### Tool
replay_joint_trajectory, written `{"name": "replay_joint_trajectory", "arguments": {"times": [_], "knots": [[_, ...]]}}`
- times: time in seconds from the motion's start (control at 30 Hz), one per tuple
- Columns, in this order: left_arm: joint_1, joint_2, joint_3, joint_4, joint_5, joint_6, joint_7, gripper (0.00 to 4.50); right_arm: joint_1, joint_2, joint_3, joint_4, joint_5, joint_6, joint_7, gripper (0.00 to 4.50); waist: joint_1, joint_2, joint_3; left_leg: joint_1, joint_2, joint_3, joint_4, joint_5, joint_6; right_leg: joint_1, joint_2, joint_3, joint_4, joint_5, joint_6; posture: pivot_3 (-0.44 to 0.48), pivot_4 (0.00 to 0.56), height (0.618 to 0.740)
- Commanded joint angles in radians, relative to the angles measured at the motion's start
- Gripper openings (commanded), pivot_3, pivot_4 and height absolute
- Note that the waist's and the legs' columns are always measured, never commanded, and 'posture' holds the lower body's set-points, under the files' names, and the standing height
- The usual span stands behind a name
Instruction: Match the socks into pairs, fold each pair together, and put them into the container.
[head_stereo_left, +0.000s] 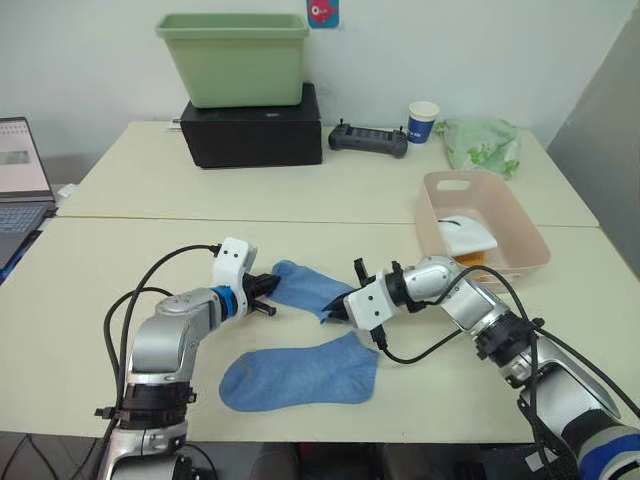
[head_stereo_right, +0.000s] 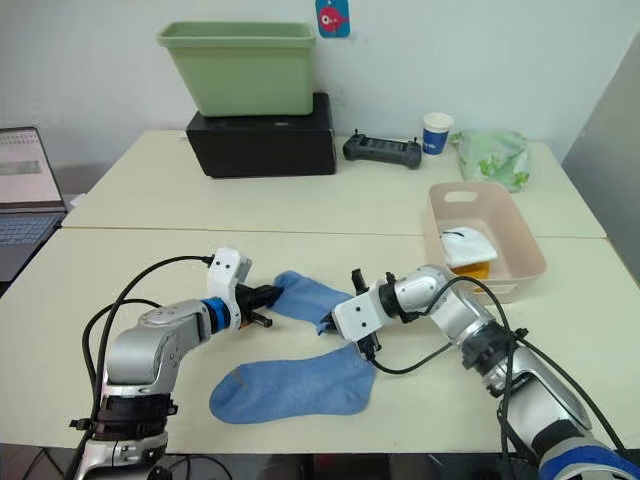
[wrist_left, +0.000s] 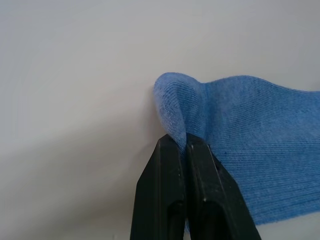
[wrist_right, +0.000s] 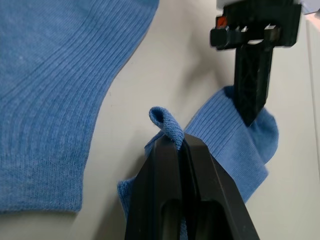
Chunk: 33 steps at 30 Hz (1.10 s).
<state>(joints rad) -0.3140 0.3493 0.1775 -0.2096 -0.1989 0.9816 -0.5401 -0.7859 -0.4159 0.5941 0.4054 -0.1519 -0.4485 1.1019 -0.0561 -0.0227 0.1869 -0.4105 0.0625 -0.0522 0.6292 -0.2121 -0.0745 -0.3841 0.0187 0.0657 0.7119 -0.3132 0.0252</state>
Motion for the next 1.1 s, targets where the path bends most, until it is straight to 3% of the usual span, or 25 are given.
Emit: {"name": "replay_joint_trajectory", "arguments": {"times": [0.03, 0.3, 0.33, 0.6, 0.63, 0.73, 0.87, 0.97, 1.1], "knots": [[0.044, -0.078, 0.098, -0.119, 0.002, 0.039, 0.163, 0.01, -0.068, 0.015, -0.004, 0.094, -0.059, -0.098, -0.024, 0.00, 0.002, 0.000, 0.000, 0.000, 0.000, 0.001, 0.000, 0.000, 0.000, 0.000, -0.001, 0.000, 0.000, 0.000, 0.000, 0.000, 0.150, 0.730], [0.084, -0.154, 0.116, -0.199, -0.001, 0.058, 0.314, 0.01, -0.145, 0.035, -0.019, 0.284, -0.083, -0.206, -0.021, 0.00, 0.004, 0.000, 0.000, 0.001, 0.000, 0.001, -0.001, 0.000, 0.000, 0.001, -0.001, 0.001, 0.000, 0.000, 0.000, 0.000, 0.150, 0.730], [0.088, -0.168, 0.120, -0.206, -0.009, 0.073, 0.328, 0.00, -0.153, 0.036, -0.022, 0.295, -0.079, -0.204, -0.013, 0.54, 0.004, 0.000, 0.000, 0.001, -0.001, 0.001, -0.001, 0.000, 0.000, 0.001, -0.001, 0.001, 0.000, 0.000, 0.000, 0.000, 0.150, 0.730], [0.113, -0.229, 0.135, -0.263, -0.079, 0.109, 0.364, 0.00, -0.144, 0.006, -0.069, 0.212, -0.036, -0.151, 0.040, 3.22, 0.006, 0.000, 0.000, 0.001, -0.001, 0.001, -0.001, 0.000, -0.001, 0.001, -0.002, 0.000, -0.001, 0.000, 0.000, 0.000, 0.150, 0.730], [0.118, -0.223, 0.139, -0.277, -0.088, 0.116, 0.361, 0.23, -0.125, -0.018, -0.079, 0.144, -0.017, -0.114, 0.061, 3.59, 0.006, 0.000, 0.000, 0.001, -0.001, 0.001, -0.001, 0.000, -0.001, 0.001, -0.002, 0.001, -0.001, 0.000, 0.000, 0.000, 0.150, 0.730], [0.125, -0.204, 0.165, -0.320, -0.117, 0.135, 0.356, 0.98, -0.066, -0.081, -0.123, -0.051, 0.026, 0.018, 0.095, 3.60, 0.011, 0.000, 0.000, 0.001, -0.001, 0.001, -0.001, 0.000, -0.001, 0.002, -0.002, 0.000, -0.002, 0.000, 0.000, 0.000, 0.150, 0.730], [0.142, -0.167, 0.215, -0.389, -0.176, 0.205, 0.332, 2.30, 0.001, -0.132, -0.175, -0.241, 0.045, 0.164, 0.080, 3.60, 0.014, 0.000, 0.000, 0.001, -0.001, 0.001, -0.001, 0.000, -0.001, 0.002, -0.002, 0.000, -0.002, 0.000, 0.000, 0.000, 0.150, 0.730], [0.228, 0.011, 0.188, -0.418, -0.190, 0.124, 0.191, 3.27, 0.057, -0.126, -0.234, -0.379, 0.070, 0.310, 0.022, 3.60, 0.007, 0.000, 0.000, 0.002, 0.000, 0.001, -0.001, 0.000, -0.001, 0.002, -0.001, 0.001, -0.002, 0.000, 0.000, 0.000, 0.150, 0.730], [0.307, 0.245, 0.181, -0.310, -0.174, -0.113, -0.036, 4.45, 0.113, -0.100, -0.268, -0.529, 0.055, 0.499, -0.068, 3.60, 0.006, 0.000, 0.000, 0.002, 0.000, 0.000, -0.004, 0.000, -0.001, 0.001, -0.001, 0.000, -0.001, -0.002, -0.003, 0.000, 0.150, 0.730]]}}
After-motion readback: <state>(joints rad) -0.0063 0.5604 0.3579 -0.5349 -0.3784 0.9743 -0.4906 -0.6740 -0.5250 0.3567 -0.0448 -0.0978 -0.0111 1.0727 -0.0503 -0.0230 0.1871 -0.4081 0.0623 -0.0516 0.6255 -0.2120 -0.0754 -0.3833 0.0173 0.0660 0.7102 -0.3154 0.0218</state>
